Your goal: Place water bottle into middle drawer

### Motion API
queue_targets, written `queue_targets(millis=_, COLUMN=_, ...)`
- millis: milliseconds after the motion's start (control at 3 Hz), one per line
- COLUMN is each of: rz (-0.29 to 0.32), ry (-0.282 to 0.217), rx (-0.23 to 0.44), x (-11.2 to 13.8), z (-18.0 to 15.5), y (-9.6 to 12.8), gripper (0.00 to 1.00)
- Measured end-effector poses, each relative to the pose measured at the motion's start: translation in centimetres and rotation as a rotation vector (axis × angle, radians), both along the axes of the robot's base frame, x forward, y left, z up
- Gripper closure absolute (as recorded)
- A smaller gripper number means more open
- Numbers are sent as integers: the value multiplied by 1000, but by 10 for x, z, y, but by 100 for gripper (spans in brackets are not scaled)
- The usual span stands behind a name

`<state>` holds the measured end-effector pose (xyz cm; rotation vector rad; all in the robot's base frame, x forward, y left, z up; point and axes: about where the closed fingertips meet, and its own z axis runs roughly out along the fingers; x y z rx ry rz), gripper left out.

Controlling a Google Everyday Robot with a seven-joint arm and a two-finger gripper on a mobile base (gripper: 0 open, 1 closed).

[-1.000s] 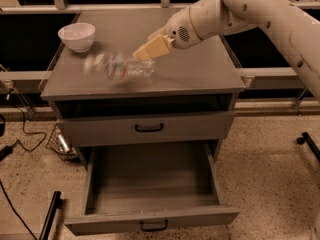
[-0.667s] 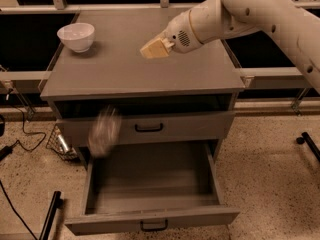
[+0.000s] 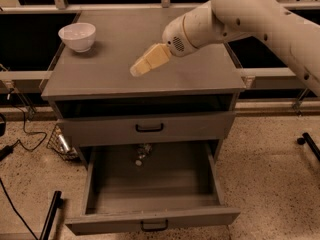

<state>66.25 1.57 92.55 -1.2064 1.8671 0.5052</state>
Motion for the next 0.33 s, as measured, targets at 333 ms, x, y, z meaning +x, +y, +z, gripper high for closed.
queue_targets(millis=333, rz=0, ry=0, rx=0, x=0, z=0, y=0, gripper=0)
